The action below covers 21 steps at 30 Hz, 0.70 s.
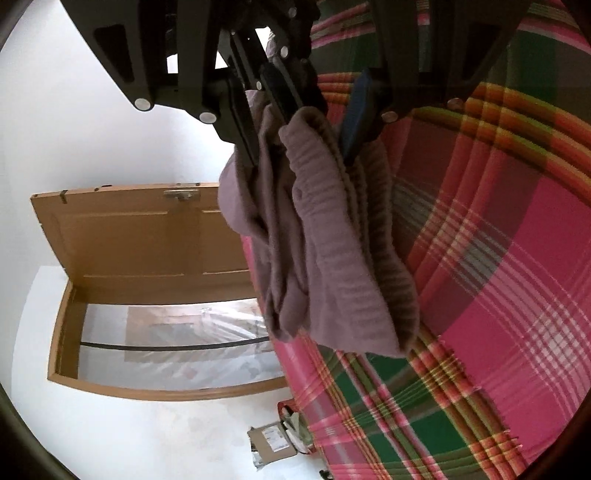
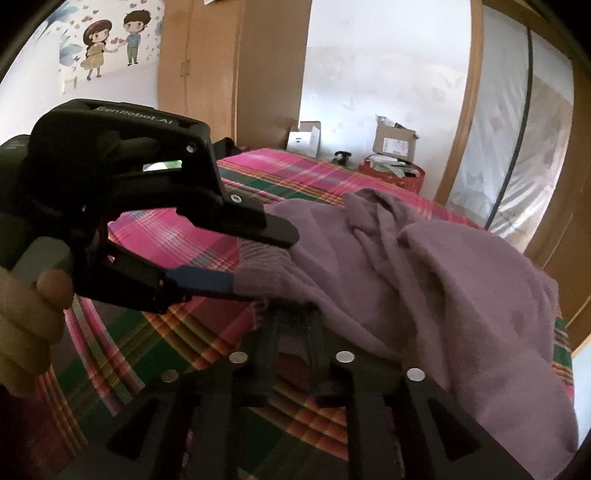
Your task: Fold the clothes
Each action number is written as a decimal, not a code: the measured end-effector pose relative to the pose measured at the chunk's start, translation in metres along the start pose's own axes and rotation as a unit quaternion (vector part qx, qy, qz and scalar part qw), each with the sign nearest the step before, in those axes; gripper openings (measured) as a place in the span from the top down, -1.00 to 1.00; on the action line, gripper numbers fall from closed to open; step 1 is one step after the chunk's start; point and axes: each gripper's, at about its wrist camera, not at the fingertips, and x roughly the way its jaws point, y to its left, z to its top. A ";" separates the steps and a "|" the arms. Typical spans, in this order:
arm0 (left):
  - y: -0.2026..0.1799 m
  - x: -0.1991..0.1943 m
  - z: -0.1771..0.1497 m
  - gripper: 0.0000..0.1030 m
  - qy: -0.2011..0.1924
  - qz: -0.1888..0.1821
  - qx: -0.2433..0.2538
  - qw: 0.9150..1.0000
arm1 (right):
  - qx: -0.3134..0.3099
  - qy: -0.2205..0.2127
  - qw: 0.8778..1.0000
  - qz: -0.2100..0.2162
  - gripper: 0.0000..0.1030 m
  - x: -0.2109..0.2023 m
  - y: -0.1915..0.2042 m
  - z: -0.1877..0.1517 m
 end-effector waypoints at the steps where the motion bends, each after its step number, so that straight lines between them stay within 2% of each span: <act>1: -0.001 0.001 0.001 0.18 -0.001 0.001 -0.001 1.000 | -0.001 0.000 1.000 -0.003 0.52 0.000 -0.001 0.000; 12: -0.006 -0.003 0.007 0.18 -0.002 0.008 -0.003 1.000 | -0.014 -0.001 0.999 -0.040 0.46 -0.002 -0.006 -0.003; 16: -0.005 -0.003 0.006 0.18 0.002 0.009 -0.003 1.000 | -0.035 0.027 0.998 -0.048 0.46 0.017 -0.002 0.002; 19: -0.004 -0.002 0.007 0.18 0.002 0.012 -0.004 1.000 | -0.023 0.038 0.997 -0.058 0.46 0.025 -0.006 0.005; 20: -0.003 -0.001 0.008 0.18 0.004 0.012 -0.005 1.000 | -0.013 0.039 0.998 -0.054 0.48 0.026 -0.010 0.005; 21: -0.003 0.000 0.008 0.18 0.004 0.013 -0.007 1.000 | -0.006 0.038 0.998 -0.052 0.62 0.026 -0.012 0.005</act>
